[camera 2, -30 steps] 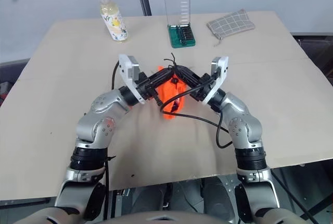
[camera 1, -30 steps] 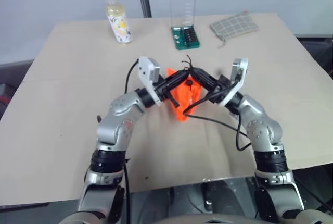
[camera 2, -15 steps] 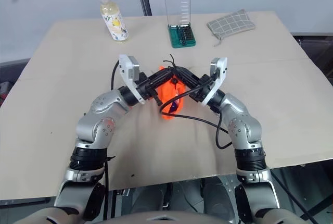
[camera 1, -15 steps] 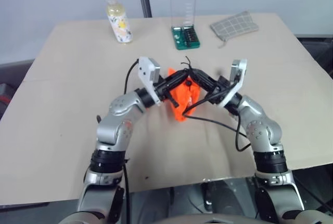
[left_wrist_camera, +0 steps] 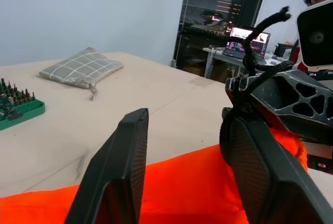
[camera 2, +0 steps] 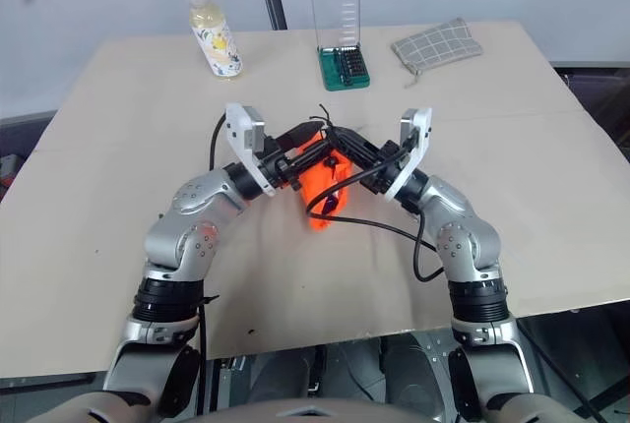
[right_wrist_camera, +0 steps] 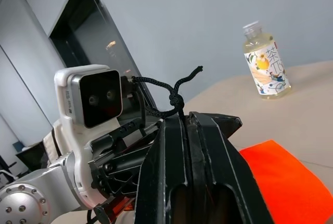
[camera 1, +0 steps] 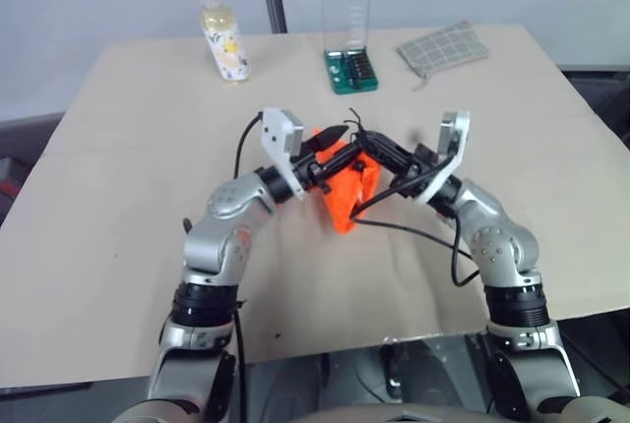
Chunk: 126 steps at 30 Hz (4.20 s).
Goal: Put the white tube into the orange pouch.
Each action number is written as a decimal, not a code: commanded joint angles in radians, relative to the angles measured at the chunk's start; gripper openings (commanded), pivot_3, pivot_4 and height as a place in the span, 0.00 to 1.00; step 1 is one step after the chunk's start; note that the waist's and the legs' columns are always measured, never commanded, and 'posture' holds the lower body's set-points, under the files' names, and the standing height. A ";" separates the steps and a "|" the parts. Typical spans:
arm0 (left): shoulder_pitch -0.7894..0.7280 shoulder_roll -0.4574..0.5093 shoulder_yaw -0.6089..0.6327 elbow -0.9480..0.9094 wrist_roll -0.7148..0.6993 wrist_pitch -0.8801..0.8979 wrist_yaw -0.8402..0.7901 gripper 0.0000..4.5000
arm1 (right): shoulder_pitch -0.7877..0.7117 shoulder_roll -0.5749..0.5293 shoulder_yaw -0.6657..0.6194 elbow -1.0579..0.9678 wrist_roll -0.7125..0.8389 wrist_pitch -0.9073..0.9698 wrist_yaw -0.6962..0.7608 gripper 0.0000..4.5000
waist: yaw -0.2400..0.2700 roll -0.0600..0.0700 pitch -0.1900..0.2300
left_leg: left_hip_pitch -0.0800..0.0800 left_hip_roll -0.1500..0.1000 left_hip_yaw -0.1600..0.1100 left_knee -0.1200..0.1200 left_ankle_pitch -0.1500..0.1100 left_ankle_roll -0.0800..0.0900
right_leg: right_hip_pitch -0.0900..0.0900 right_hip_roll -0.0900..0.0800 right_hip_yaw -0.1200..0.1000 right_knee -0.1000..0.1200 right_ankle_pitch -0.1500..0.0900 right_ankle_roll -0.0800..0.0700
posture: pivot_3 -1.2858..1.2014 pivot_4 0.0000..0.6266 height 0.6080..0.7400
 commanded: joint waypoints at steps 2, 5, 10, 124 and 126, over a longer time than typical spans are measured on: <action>-0.016 -0.016 0.009 -0.037 -0.041 -0.022 -0.031 0.34 | -0.010 0.002 0.013 -0.052 -0.005 -0.021 -0.003 0.00 | 0.001 0.000 0.000 | 0.000 0.000 0.000 0.000 0.000 0.000 | 0.000 0.000 0.000 0.000 0.000 0.000 | 0.52 0.24 1.00; -0.015 -0.016 0.010 -0.039 -0.043 -0.023 -0.036 0.09 | -0.004 0.004 0.017 -0.060 -0.003 -0.017 -0.004 0.00 | 0.000 0.000 0.000 | 0.000 0.000 0.000 0.000 0.000 0.000 | 0.000 0.000 0.000 0.000 0.000 0.000 | 0.52 0.24 1.00; -0.022 -0.016 0.015 -0.039 -0.051 -0.015 -0.036 0.01 | 0.000 0.002 0.022 -0.066 -0.005 -0.016 -0.008 0.00 | 0.000 0.000 0.000 | 0.000 0.000 0.000 0.000 0.000 0.000 | 0.000 0.000 0.000 0.000 0.000 0.000 | 0.52 0.24 1.00; 0.105 0.287 0.422 -0.098 -0.145 0.099 0.276 0.99 | 0.122 -0.425 -0.093 0.020 -0.061 0.078 0.196 0.61 | 0.013 -0.002 0.001 | -0.001 0.000 0.004 0.002 0.000 0.000 | 0.001 0.000 0.000 -0.001 0.000 0.000 | 0.52 0.24 1.00; 0.201 0.305 0.407 -0.115 -0.107 0.097 0.261 0.99 | 0.146 -0.453 -0.100 0.029 -0.068 0.072 0.211 0.61 | 0.018 -0.002 0.001 | -0.001 0.000 0.004 0.002 0.000 0.000 | 0.001 0.000 0.000 -0.001 0.000 0.000 | 0.52 0.24 1.00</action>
